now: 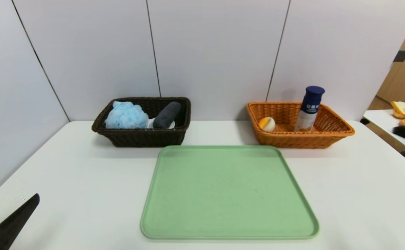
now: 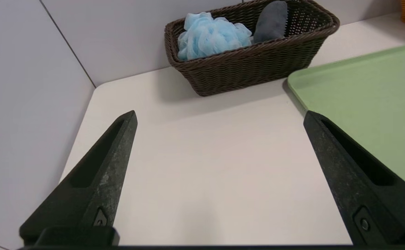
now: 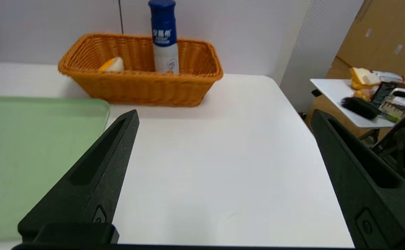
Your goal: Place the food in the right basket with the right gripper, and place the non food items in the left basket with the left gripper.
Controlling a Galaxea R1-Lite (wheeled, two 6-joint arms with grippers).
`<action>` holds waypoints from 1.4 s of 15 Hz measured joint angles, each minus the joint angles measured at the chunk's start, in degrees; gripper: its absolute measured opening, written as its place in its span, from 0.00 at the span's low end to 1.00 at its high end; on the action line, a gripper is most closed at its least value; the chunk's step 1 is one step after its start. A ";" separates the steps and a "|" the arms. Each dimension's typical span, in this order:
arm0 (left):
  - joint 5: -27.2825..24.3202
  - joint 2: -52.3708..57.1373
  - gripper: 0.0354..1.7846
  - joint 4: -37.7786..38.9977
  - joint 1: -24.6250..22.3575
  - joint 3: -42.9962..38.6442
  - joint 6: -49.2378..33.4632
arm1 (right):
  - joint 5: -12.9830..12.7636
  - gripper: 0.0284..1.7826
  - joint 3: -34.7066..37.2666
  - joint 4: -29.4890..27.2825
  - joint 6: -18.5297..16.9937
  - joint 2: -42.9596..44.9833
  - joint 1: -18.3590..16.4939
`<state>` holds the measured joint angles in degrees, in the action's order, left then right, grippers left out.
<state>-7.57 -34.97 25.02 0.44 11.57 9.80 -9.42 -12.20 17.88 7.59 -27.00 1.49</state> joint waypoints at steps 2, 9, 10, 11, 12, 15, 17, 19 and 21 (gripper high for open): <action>-0.45 2.32 0.94 0.09 0.00 -1.55 -0.18 | 1.19 0.95 -0.09 -5.73 -0.05 4.63 0.00; -0.96 12.07 0.94 -0.62 -2.15 -7.96 -4.00 | 2.21 0.95 -0.02 -12.74 0.06 14.47 -0.09; -1.22 14.25 0.94 -1.82 -2.41 -8.77 -4.32 | 2.29 0.95 0.28 -12.92 0.01 14.91 -0.09; -1.35 16.62 0.94 -3.83 -2.47 -9.14 -4.44 | 2.46 0.95 0.94 -12.96 0.06 15.35 -0.17; -1.35 19.02 0.94 -6.80 -2.41 -9.23 -4.55 | 2.95 0.95 1.68 -13.07 0.21 15.96 -0.34; -1.27 22.91 0.94 -9.45 -1.91 -9.18 -4.40 | 6.25 0.95 4.68 -14.99 0.67 20.09 -0.94; -1.13 23.89 0.94 -8.86 -1.82 -8.55 -4.27 | 7.08 0.95 6.21 -19.14 0.83 23.94 -1.08; -0.52 24.37 0.94 -8.53 -1.80 -6.86 -4.21 | 7.56 0.95 7.44 -21.02 0.91 25.71 -1.22; 0.63 24.70 0.94 -8.92 -1.76 -5.16 -4.18 | 7.64 0.95 8.48 -20.97 1.05 26.54 -1.22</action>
<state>-6.94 -10.28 16.09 -1.32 6.41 5.62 -1.78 -3.72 -3.08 8.64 -0.46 0.27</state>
